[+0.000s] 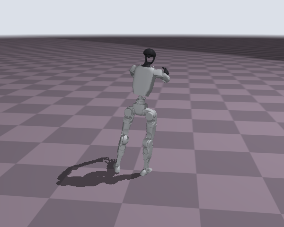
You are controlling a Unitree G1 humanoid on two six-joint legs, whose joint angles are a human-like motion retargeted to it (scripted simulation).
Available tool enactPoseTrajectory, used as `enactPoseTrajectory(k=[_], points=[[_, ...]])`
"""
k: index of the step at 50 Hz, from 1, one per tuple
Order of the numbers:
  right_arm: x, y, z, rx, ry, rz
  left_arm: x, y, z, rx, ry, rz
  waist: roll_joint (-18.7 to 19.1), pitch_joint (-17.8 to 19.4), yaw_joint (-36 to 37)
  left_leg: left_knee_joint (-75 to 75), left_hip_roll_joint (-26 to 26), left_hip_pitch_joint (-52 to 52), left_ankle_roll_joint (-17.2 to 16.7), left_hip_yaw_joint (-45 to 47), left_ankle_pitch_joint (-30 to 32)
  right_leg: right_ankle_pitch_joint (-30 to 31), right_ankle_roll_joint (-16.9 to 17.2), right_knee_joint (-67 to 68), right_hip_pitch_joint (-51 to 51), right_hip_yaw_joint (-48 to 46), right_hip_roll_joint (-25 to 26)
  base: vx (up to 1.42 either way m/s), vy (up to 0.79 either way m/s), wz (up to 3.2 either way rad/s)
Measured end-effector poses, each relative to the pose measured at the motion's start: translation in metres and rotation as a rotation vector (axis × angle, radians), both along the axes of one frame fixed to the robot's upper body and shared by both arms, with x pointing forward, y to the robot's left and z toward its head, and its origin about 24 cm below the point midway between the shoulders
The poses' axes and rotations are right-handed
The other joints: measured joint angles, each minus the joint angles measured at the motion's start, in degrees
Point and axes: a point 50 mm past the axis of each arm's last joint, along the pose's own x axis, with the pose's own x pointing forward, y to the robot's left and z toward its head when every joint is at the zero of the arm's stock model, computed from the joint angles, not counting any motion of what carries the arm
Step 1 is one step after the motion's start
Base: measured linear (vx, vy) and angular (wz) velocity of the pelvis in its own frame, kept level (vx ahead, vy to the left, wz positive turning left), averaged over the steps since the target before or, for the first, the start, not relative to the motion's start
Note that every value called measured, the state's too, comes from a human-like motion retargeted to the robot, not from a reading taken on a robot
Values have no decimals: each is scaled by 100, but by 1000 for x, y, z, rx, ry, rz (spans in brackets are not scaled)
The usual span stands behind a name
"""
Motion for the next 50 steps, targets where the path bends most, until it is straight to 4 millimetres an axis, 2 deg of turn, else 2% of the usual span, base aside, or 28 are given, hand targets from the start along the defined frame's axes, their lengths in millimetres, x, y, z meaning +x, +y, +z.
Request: enactPoseTrajectory(k=[3,5,7,10,14,16,18,20,22,25,29,31,33,35,37,40,43,47,50], points=[[3,-4,-17,97,65,11,4,8,0,-18,0,45,-86,11,-85,-56,9,-5,-20,-45,36,-2,0,-22,13,-57,17,1,-1,7],[-7,-7,-31,171,45,49,6,16,1,-40,-11,80,-147,30,-194,-110,2,-8,-10,-107,59,-31,0,-2,15,-120,8,2,-1,30],[-28,-14,-49,245,0,107,6,22,4,-62,-31,106,-195,60,-319,-177,-5,-16,11,-199,85,-83,0,50,9,-208,-6,3,-1,40],[-72,-32,-77,344,-26,205,2,28,12,-81,-67,117,-253,131,-499,-267,8,-47,32,-349,122,-164,0,139,-16,-357,-7,3,-2,43],[-125,-62,-110,436,45,274,-7,27,23,-58,-119,76,-294,227,-675,-373,65,-114,13,-541,184,-248,0,244,-67,-565,33,2,-4,41],[-140,-70,-119,453,69,278,-11,23,25,-41,-139,46,-302,240,-711,-422,82,-140,5,-613,214,-272,0,279,-89,-643,43,1,-2,31],[-145,-72,-121,448,63,274,-13,17,23,-30,-144,16,-301,207,-687,-461,79,-159,6,-653,233,-277,0,293,-107,-682,36,0,0,11],[-139,-67,-115,435,34,273,-14,10,19,-30,-136,-10,-282,155,-622,-484,53,-168,14,-670,242,-275,0,300,-117,-691,7,0,0,0],[-122,-55,-101,442,5,280,-14,3,15,-39,-117,-29,-241,112,-530,-481,14,-167,21,-658,235,-262,0,294,-117,-664,-35,-1,6,-1],[-85,-31,-72,457,-23,272,-13,-6,12,-45,-89,-47,-156,98,-359,-431,-41,-154,26,-595,209,-221,0,259,-100,-579,-89,-3,5,-17],[-28,-12,-34,373,-40,75,-9,-19,10,-17,-70,-70,-56,87,16,-336,-53,-168,11,-436,195,-95,0,125,-107,-419,-75,-5,0,-35],[-5,-13,-17,358,0,-32,-6,-26,12,-1,-61,-79,-20,97,197,-295,-25,-191,-19,-365,207,-22,0,45,-118,-362,-28,-6,-5,-33],[9,-21,-7,388,65,-88,-5,-31,12,13,-47,-86,1,87,336,-266,15,-222,-63,-316,228,43,0,-31,-131,-333,32,-5,-7,-23],[14,-28,-3,421,107,-90,-3,-33,14,25,-40,-85,-4,91,397,-252,51,-247,-104,-299,249,88,0,-88,-134,-332,84,-2,-3,-7],[12,-30,-7,419,94,-57,-3,-31,18,26,-49,-76,-39,113,359,-260,65,-251,-121,-315,262,100,0,-115,-120,-356,106,0,0,0],[-8,-28,-30,386,25,21,-3,-23,23,1,-78,-51,-96,148,168,-303,45,-223,-102,-381,258,64,0,-101,-76,-417,80,3,4,14],[-45,-35,-65,363,-14,111,-5,-11,25,-30,-101,-22,-157,190,-118,-330,-2,-187,-64,-467,215,-30,0,-16,-39,-483,5,6,9,26],[-97,-60,-107,376,42,192,-9,5,30,-38,-123,1,-215,272,-522,-333,-30,-163,-60,-591,151,-178,0,160,-29,-588,-74,5,7,26],[-123,-77,-126,417,93,207,-13,14,31,-24,-138,3,-215,302,-739,-340,-21,-157,-73,-651,124,-259,0,285,-55,-646,-93,1,1,7]])
